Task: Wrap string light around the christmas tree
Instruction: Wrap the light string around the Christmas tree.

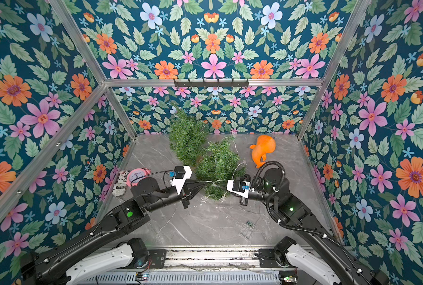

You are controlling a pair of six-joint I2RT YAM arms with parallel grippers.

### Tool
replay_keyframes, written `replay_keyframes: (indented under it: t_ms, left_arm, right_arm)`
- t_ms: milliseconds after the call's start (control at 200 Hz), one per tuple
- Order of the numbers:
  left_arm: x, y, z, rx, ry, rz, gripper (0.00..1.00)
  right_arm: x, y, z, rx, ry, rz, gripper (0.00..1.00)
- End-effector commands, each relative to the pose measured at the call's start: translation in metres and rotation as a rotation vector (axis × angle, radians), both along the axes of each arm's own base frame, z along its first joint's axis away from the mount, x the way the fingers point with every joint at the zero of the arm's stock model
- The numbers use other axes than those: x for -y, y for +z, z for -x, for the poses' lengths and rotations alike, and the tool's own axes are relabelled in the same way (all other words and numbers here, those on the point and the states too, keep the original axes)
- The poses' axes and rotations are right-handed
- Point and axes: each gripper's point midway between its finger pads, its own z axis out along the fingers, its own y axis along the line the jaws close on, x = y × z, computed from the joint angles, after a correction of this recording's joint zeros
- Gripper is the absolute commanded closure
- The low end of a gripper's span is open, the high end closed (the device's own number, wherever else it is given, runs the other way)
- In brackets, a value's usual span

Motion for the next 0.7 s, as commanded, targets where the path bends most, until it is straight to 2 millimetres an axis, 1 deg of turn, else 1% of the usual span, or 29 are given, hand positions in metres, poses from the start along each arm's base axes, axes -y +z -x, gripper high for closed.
replay_keyframes:
  t_ms: [0,100,185,275,355,470,550,650,695]
  left_arm:
    - [-0.02,0.009,-0.009,0.03,0.112,0.003,1.0]
    - [-0.039,0.028,-0.008,0.061,0.172,0.047,1.0]
    - [-0.048,0.045,-0.003,0.082,0.18,0.089,1.0]
    - [-0.051,0.057,0.001,0.096,0.171,0.101,1.0]
    - [-0.055,0.067,0.0,0.112,0.192,0.081,1.0]
    - [-0.065,0.078,-0.009,0.156,0.268,0.02,1.0]
    - [-0.076,0.083,-0.021,0.191,0.362,-0.029,1.0]
    - [-0.085,0.08,-0.036,0.224,0.462,-0.109,1.0]
    - [-0.086,0.079,-0.041,0.232,0.487,-0.139,1.0]
  right_arm:
    - [0.0,0.015,-0.004,0.027,-0.028,-0.06,0.68]
    - [-0.001,0.016,0.0,0.017,-0.011,-0.072,0.56]
    - [-0.001,0.015,0.004,0.013,-0.004,-0.073,0.56]
    - [0.001,0.017,0.007,0.02,-0.004,-0.083,0.56]
    - [0.003,0.02,0.009,0.033,-0.011,-0.102,0.56]
    - [0.008,0.03,0.013,0.063,-0.025,-0.139,0.56]
    - [0.013,0.039,0.015,0.089,-0.041,-0.164,0.56]
    - [0.018,0.048,0.016,0.114,-0.061,-0.187,0.56]
    - [0.02,0.053,0.016,0.127,-0.073,-0.199,0.56]
